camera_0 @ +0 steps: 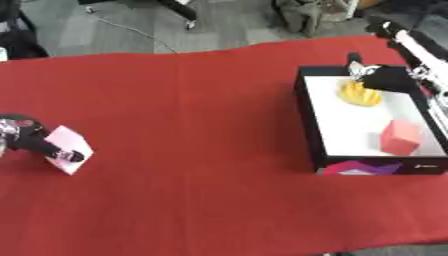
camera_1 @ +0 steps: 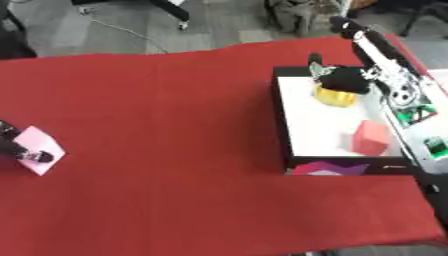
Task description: Pick up the objects with one hand, pass them to the other hand, and then place them into the box on the other side of the table.
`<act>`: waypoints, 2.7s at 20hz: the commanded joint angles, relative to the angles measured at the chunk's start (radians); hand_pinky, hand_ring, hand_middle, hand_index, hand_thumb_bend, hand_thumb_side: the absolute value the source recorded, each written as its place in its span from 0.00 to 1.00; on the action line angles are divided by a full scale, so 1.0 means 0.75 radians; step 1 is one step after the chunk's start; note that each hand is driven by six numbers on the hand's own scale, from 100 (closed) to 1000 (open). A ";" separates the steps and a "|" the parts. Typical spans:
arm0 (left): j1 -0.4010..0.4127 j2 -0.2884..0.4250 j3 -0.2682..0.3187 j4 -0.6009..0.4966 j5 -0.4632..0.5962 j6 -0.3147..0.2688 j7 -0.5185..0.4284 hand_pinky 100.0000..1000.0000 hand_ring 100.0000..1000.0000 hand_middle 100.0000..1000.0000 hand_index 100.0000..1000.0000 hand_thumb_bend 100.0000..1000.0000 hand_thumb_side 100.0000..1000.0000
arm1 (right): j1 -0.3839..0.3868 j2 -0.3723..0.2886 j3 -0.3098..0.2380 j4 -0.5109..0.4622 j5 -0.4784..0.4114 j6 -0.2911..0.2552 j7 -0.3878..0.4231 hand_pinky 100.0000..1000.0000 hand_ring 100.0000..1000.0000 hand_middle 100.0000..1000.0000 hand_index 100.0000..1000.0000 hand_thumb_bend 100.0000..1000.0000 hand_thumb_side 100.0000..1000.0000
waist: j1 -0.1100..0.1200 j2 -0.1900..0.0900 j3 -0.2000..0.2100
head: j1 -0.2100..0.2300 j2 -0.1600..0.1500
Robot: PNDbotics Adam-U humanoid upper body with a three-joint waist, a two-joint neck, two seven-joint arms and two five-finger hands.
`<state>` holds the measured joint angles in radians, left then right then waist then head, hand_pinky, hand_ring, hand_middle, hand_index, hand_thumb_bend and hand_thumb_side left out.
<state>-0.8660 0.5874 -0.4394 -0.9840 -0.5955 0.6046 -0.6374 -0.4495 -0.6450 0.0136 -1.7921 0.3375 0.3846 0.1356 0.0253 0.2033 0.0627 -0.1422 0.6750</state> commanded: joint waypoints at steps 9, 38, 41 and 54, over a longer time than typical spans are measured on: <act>-0.030 0.057 -0.013 -0.174 0.012 0.277 -0.105 0.81 0.69 0.58 0.63 0.00 0.26 | -0.013 -0.023 -0.010 -0.004 -0.001 0.000 -0.004 1.00 1.00 0.91 1.00 0.00 0.25 | -0.003 -0.026 0.006 | 0.009 0.004; 0.175 -0.035 -0.031 -0.864 0.089 -0.354 0.857 0.62 0.49 0.48 0.62 0.00 0.35 | -0.454 0.237 0.346 -0.277 0.030 -0.272 0.547 1.00 1.00 0.96 1.00 0.00 0.05 | -0.029 -0.032 0.026 | -0.069 -0.016; 0.187 -0.059 -0.041 -0.876 0.054 -0.375 0.879 0.61 0.47 0.48 0.61 0.00 0.35 | -0.479 0.295 0.389 -0.266 0.102 -0.287 0.627 1.00 1.00 0.97 1.00 0.00 0.04 | -0.032 -0.031 0.028 | -0.078 -0.012; 0.223 -0.130 -0.098 -0.938 -0.098 -0.466 0.879 0.60 0.47 0.48 0.60 0.00 0.33 | -0.573 0.469 0.514 -0.136 0.284 -0.338 0.754 1.00 1.00 0.98 1.00 0.00 0.00 | -0.036 -0.028 0.030 | -0.113 0.005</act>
<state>-0.6860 0.4843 -0.5150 -1.6644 -0.6576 0.2644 0.0227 -0.8584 -0.2961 0.3992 -1.8976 0.5361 0.1351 0.6977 -0.0028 0.2032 0.0835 -0.2217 0.6753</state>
